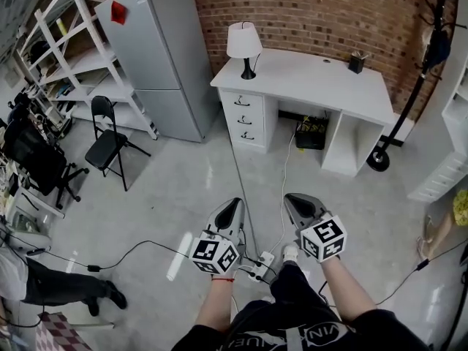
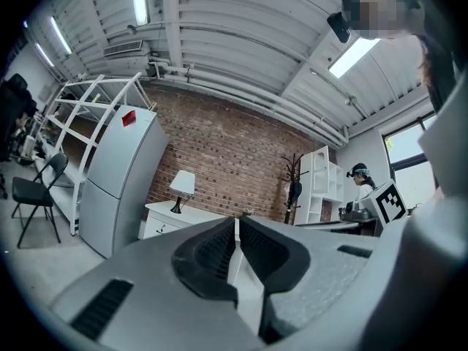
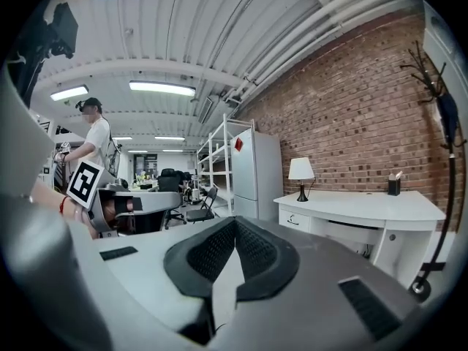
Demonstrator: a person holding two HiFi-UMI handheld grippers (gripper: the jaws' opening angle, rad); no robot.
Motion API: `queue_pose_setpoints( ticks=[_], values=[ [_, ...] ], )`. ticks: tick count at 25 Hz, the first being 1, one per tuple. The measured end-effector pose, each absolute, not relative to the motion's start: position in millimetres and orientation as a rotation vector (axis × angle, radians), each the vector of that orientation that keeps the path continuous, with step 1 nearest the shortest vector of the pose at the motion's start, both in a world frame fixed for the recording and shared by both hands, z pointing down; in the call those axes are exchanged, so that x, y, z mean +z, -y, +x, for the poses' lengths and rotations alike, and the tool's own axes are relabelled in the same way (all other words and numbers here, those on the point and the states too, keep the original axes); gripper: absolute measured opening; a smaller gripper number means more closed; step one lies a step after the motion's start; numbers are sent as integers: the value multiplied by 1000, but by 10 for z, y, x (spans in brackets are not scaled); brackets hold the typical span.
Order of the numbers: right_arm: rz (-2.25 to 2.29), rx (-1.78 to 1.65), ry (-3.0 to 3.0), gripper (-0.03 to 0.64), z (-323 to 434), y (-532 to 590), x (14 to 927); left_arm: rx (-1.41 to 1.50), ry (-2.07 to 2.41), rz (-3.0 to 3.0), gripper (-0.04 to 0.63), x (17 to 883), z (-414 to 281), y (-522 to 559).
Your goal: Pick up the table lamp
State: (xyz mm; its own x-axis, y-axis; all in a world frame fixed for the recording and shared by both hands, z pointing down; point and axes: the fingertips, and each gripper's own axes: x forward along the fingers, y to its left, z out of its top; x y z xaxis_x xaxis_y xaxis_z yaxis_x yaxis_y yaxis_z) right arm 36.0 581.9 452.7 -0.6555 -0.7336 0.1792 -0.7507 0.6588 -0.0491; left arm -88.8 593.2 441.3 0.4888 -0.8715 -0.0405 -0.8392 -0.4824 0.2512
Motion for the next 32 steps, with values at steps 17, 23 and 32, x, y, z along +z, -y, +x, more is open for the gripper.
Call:
queue_pose_setpoints(
  ticks=[17, 23, 32],
  values=[
    [1101, 142, 2742, 3, 769, -3822, 4669, -180, 1503, 2514, 26, 4432, -342, -3881],
    [1090, 150, 2763, 3, 924, -3249, 4689, -170, 1519, 2503, 26, 4475, -159, -3328],
    [1066, 165, 2764, 3, 995, -2866, 4753, -196, 1576, 2448, 26, 4540, -169, -3040]
  ],
)
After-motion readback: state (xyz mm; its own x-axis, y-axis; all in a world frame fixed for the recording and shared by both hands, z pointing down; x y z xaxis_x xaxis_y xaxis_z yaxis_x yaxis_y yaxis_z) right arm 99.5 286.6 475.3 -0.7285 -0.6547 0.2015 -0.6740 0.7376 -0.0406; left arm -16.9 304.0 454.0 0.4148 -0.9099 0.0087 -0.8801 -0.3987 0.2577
